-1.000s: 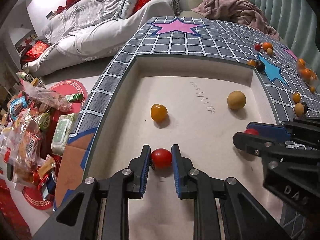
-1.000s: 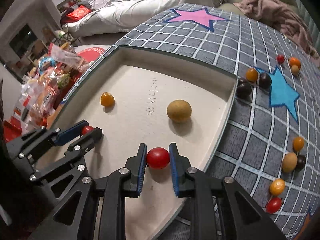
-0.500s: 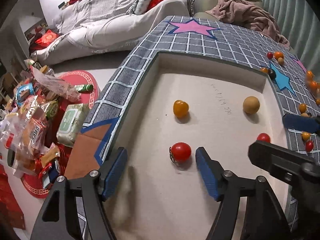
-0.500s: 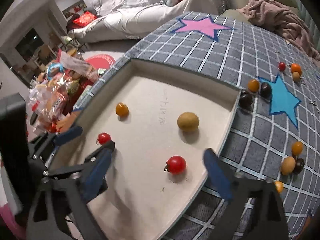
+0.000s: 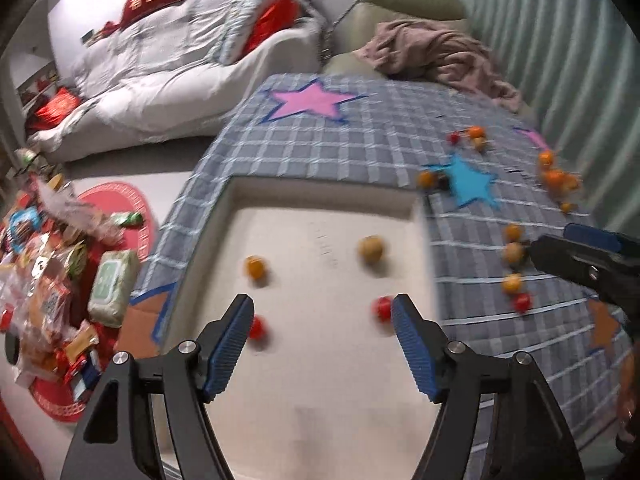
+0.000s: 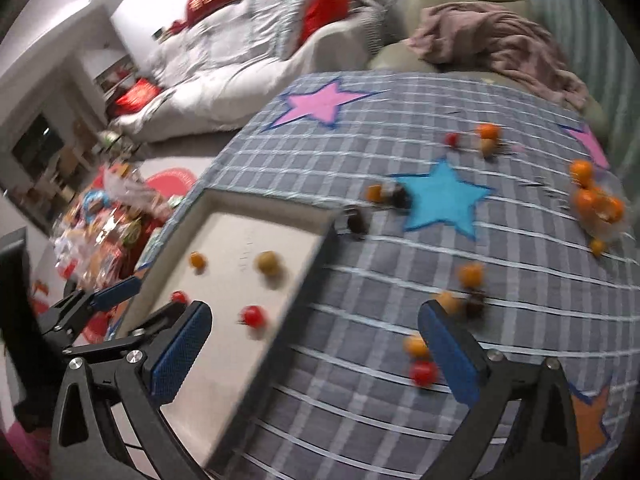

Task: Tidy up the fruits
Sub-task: 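Move both open tools back toward the remaining tomatoes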

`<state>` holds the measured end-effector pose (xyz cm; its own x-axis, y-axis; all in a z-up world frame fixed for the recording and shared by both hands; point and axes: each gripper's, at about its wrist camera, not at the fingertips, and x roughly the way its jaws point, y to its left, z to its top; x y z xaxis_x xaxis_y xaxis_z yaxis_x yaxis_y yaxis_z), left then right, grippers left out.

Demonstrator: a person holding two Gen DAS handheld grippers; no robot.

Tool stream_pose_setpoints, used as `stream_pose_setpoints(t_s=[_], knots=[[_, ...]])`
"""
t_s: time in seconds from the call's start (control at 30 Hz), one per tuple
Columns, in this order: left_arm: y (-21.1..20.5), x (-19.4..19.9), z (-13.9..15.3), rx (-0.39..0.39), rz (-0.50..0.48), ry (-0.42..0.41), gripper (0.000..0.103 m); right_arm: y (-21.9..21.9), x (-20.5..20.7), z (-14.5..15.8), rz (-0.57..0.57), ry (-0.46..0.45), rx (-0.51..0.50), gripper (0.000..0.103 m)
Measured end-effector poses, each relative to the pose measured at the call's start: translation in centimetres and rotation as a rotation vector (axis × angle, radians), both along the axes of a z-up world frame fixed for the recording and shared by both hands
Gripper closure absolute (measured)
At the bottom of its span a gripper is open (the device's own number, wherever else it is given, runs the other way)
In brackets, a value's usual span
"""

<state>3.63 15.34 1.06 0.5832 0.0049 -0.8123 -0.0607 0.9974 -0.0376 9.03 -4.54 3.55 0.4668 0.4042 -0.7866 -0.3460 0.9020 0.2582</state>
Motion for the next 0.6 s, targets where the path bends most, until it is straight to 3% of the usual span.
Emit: stream_pose_setpoints(t_s=[0.17,0.23,0.27,0.4,0.6], knots=[[-4.0,0.2,2.5,-0.052,-0.078,-0.04,0.031,-6.6,0.3,2.6,-0.119,-0.041,0.008,0.0],[-5.8,0.3,3.0,-0.056,-0.108,-0.049,0.004,-8.5,0.4,3.3,-0.152,-0.058,0.003,0.0],[-6.3,0.2,3.2,-0.054,-0.11,-0.066,0.0,-9.6,0.4,3.6,-0.173,-0.066,-0.004,0.0],[-10.0,0.2,3.0,-0.037,-0.17,-0.074,0.0,-11.6,0.6,2.5,-0.2,-0.051,-0.026,0.0],[-13.7,0.4,-0.4,0.014,-0.183,-0.022,0.0,-11.6,1.0,-2.1,-0.17,0.017,-0.072,0.0]])
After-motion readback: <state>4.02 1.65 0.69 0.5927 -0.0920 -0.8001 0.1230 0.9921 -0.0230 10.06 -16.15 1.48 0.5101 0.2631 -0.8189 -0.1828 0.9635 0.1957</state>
